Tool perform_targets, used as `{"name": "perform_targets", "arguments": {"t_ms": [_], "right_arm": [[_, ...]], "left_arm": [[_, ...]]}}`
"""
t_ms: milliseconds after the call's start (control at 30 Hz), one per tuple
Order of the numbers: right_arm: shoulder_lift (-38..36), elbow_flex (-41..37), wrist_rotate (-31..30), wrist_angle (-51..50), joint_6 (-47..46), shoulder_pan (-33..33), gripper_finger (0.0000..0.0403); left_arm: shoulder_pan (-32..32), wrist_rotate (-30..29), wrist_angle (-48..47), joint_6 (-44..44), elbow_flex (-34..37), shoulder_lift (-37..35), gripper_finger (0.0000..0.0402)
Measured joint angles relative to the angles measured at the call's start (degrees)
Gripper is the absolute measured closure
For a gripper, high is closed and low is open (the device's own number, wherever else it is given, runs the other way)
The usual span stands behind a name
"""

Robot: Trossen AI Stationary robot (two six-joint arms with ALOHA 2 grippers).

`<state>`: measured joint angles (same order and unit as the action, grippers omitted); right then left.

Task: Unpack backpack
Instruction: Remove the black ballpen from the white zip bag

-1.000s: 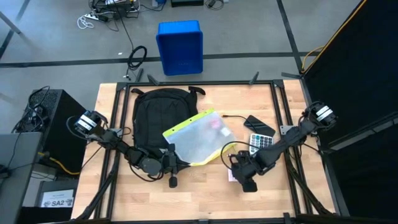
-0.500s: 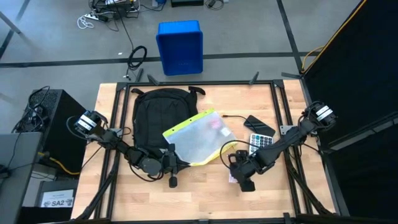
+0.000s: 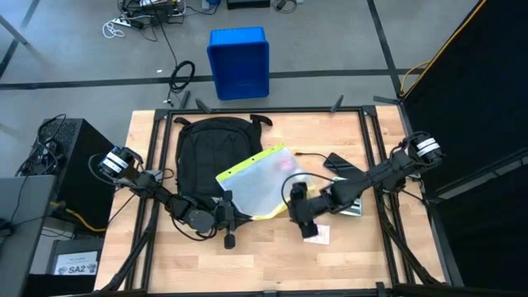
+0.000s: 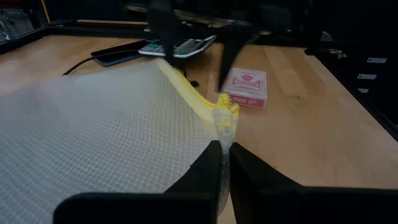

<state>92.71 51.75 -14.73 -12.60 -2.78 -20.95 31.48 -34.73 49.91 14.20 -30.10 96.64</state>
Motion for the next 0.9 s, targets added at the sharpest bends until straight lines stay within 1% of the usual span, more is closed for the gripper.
{"name": "perform_targets", "arguments": {"t_ms": [233, 333, 400, 467, 567, 667, 767, 900], "right_arm": [[0.00, 0.00, -0.87, 0.04, 8.34, 3.77, 0.0247], [0.00, 0.00, -3.10, 0.06, 10.85, 4.40, 0.0272], [0.80, 0.00, -3.95, 0.77, 13.01, 4.63, 0.0281], [2.42, 0.00, -4.15, 1.24, 14.42, 4.63, 0.0282], [5.54, 0.22, -3.95, 2.62, 15.96, 4.61, 0.0270], [8.42, 1.88, -6.75, 1.48, 16.80, 4.59, 0.0254], [9.25, 3.35, -7.53, 1.46, 18.15, 5.19, 0.0245], [9.51, 5.02, -5.93, -0.22, 18.96, 6.75, 0.0249]], "left_arm": [[0.00, 0.47, 0.00, 0.00, 0.01, 0.00, 0.0402], [0.00, 0.51, 0.00, 0.00, 0.00, 0.00, 0.0402], [0.00, 0.53, 0.00, 0.00, 0.02, 0.00, 0.0402], [0.00, 0.56, 0.02, 0.00, 0.02, 0.00, 0.0402], [0.01, 0.76, 0.09, 0.00, 0.02, 0.00, 0.0402], [0.00, 0.86, 0.28, 0.00, 0.02, 0.00, 0.0402], [0.02, 0.97, 0.38, 0.00, 0.02, 0.00, 0.0402], [0.00, 1.43, 0.39, -0.04, -0.03, 0.00, 0.0402]]}}
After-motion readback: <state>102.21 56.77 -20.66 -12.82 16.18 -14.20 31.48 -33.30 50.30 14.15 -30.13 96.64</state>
